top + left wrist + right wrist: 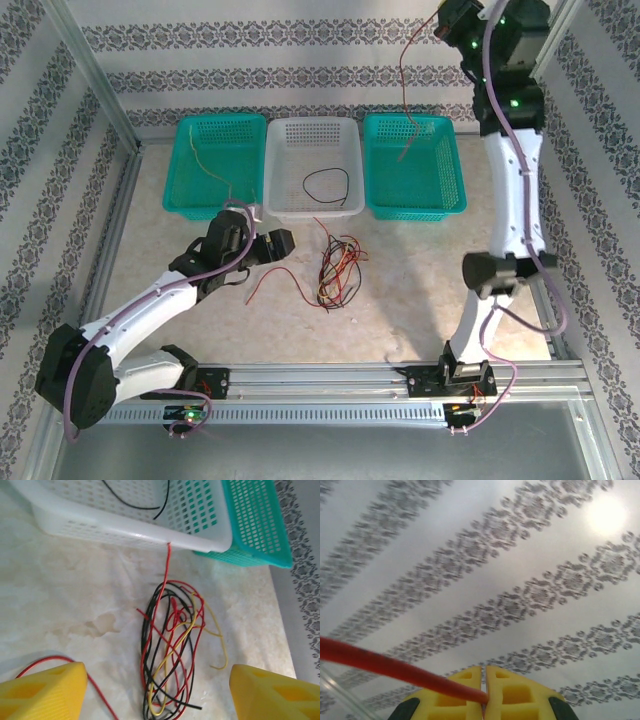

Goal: Untangle the cables

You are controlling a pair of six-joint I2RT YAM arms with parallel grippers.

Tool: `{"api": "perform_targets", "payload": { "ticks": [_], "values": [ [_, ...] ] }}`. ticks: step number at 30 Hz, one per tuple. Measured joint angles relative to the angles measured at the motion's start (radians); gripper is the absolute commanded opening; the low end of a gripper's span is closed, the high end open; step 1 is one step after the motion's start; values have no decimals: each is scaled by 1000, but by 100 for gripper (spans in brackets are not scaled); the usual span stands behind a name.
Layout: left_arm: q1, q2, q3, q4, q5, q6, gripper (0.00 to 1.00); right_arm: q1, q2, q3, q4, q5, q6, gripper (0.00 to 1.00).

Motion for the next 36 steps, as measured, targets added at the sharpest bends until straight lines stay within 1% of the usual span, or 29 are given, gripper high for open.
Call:
{"api": "perform_targets", "payload": {
  "ticks": [1, 3, 8, 9, 10, 13, 17, 20, 23, 24, 25, 28, 30, 31, 32, 33, 34, 35, 36],
  "values": [
    [1, 2, 0, -12, 0, 3, 73, -11, 39, 27, -23, 0, 0, 0],
    [2, 3, 0, -31, 1, 10, 73, -26, 85, 22, -62, 0, 1, 0],
    [7, -2, 0, -66, -1, 26, 73, -38, 99, -180, -95, 0, 2, 0],
    [7, -4, 0, -71, -1, 29, 73, -38, 97, -223, -95, -1, 2, 4],
    [7, -5, 0, -74, 0, 33, 73, -37, 95, -270, -95, -1, 2, 14],
    [8, -8, 0, -77, 1, 37, 72, -35, 92, -377, -111, -7, 2, 29],
    [7, -14, 0, -89, 1, 37, 72, -27, 81, -472, -150, -3, -11, 42],
    [7, -21, 0, -118, 0, 40, 72, -13, 54, -555, -185, 25, -29, 47],
    [7, -34, 0, -150, -8, 41, 72, 19, 49, -592, -229, 75, -58, 52],
    [7, -39, 0, -159, -11, 41, 73, 34, 50, -596, -246, 94, -72, 62],
    [7, -45, 0, -167, -17, 41, 73, 53, 51, -597, -269, 118, -85, 64],
    [8, -59, 0, -192, -33, 41, 73, 122, 64, -570, -334, 184, -134, 64],
    [8, -60, 0, -206, -43, 41, 73, 164, 93, -526, -363, 215, -156, 62],
    [8, -60, 0, -214, -49, 41, 73, 183, 114, -496, -380, 229, -165, 58],
    [8, -60, 0, -223, -53, 41, 72, 201, 139, -460, -399, 238, -175, 51],
    [8, -60, 0, -230, -56, 41, 72, 214, 164, -427, -414, 244, -184, 46],
    [8, -60, 0, -235, -56, 41, 72, 223, 193, -393, -427, 246, -182, 43],
    [8, -60, 0, -239, -56, 41, 72, 228, 220, -365, -438, 244, -180, 44],
    [8, -60, 0, -240, -56, 41, 72, 228, 241, -350, -444, 236, -178, 52]
  ]
}}
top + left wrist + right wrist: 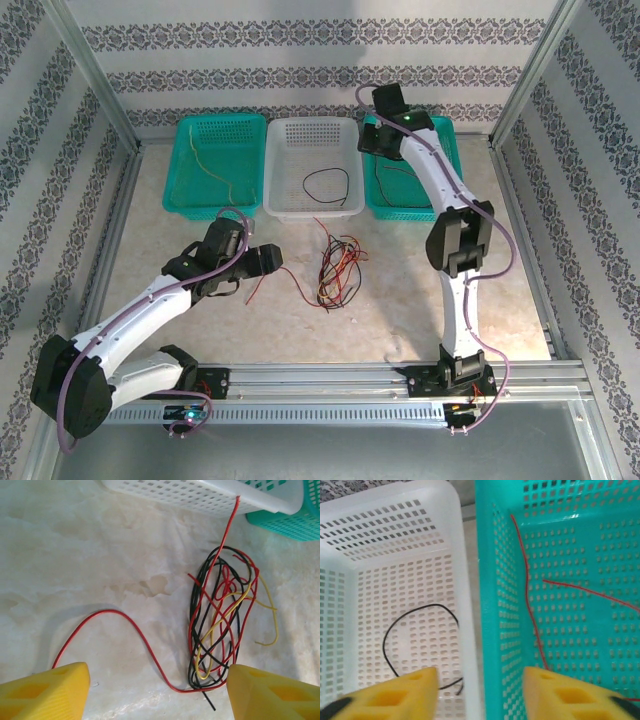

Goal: Untangle the cables

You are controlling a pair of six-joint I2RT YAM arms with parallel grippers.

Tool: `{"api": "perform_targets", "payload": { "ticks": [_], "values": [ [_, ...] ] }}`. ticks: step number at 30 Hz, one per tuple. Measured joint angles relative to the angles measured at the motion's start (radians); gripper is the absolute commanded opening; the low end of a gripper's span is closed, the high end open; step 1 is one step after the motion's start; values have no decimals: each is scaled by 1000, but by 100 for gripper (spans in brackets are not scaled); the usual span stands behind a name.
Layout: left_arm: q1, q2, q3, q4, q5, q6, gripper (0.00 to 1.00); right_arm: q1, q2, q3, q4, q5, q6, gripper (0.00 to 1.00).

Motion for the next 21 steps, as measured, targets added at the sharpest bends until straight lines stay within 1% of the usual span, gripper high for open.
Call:
{"api": "perform_targets", "payload": {
  "ticks": [1, 2, 5, 6, 9, 14, 21],
  "values": [
    [0, 0, 0, -2, 0, 0, 72, -4, 20, 8, -3, -13, 7, 60],
    [0, 0, 0, -4, 0, 0, 71, -11, 38, 11, -5, -35, 10, 64],
    [0, 0, 0, -4, 1, -2, 70, -35, 84, 13, -3, -106, 0, 76],
    [0, 0, 0, -4, 1, -3, 70, -36, 96, 14, -4, -119, -3, 77],
    [0, 0, 0, -3, 2, -5, 70, -49, 128, 39, -16, -152, -17, 79],
    [0, 0, 0, -3, 2, -8, 70, -50, 166, 113, -36, -224, -43, 80],
    [0, 8, 0, -3, 5, -8, 70, -41, 167, 120, -45, -282, -87, 79]
  ]
}}
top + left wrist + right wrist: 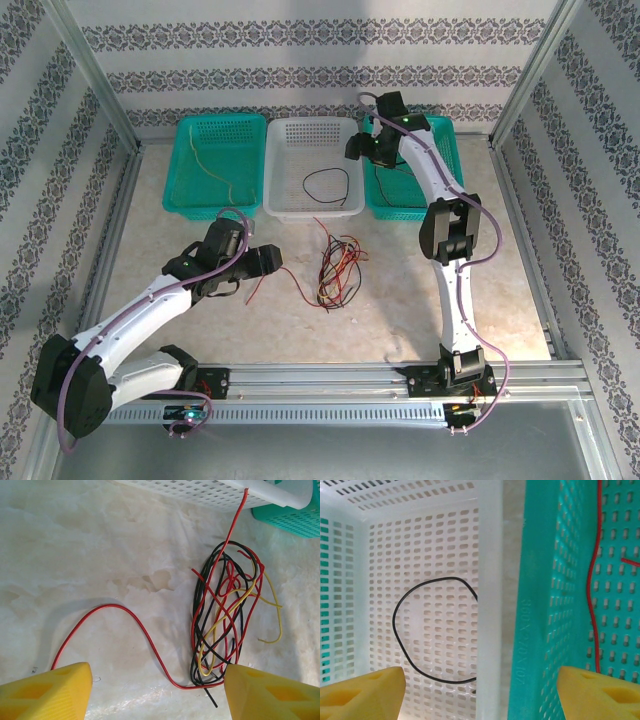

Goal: Untangle the cables

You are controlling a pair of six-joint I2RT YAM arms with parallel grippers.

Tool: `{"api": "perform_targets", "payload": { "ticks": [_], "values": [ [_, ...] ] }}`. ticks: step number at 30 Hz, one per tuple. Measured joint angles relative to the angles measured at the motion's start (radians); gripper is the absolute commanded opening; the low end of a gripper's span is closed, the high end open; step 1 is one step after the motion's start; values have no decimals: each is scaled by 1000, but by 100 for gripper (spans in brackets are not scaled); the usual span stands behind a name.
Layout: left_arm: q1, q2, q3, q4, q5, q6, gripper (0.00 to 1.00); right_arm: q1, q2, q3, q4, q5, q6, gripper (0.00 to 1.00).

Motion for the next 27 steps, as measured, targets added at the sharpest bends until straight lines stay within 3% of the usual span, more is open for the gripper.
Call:
{"api": "perform_targets", "payload": {
  "ticks": [27],
  "values": [
    [0, 23, 0, 1, 4, 0, 69, 27, 3, -54, -25, 10, -79, 72]
  ]
}}
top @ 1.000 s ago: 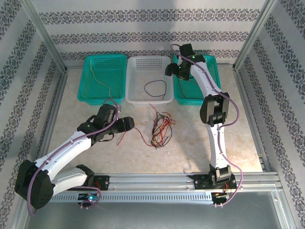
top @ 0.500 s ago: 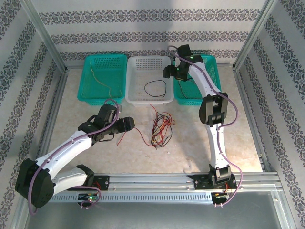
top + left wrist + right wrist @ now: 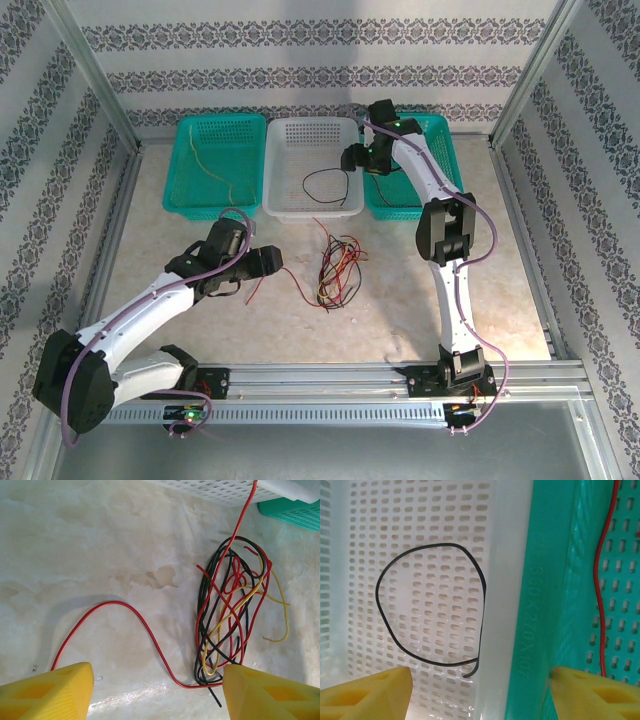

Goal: Untangle the cables

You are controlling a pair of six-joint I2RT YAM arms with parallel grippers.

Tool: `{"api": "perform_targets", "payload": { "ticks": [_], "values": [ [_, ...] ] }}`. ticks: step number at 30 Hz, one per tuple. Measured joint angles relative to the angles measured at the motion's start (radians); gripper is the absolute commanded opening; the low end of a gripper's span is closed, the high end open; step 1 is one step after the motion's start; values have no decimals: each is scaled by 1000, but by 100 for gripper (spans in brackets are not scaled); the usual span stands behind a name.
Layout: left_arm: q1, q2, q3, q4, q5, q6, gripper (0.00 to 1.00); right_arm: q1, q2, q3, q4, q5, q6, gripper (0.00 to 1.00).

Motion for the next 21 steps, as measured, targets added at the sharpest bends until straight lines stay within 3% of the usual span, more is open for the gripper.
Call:
{"api": "perform_targets", "payload": {
  "ticks": [5, 8, 13, 17, 21],
  "values": [
    [0, 5, 0, 0, -1, 0, 68, 4, -27, -19, -1, 39, 1, 72],
    [0, 5, 0, -1, -9, 0, 68, 18, -122, -97, 11, 100, 0, 74],
    [2, 5, 0, 0, -20, -5, 70, 109, -439, -410, 85, 223, -2, 75],
    [6, 35, -1, -1, -31, -19, 62, 230, -674, -647, 167, 274, 18, 74],
    [6, 86, -12, -3, -38, -40, 59, 372, -815, -896, 251, 288, 81, 62]
  ]
}}
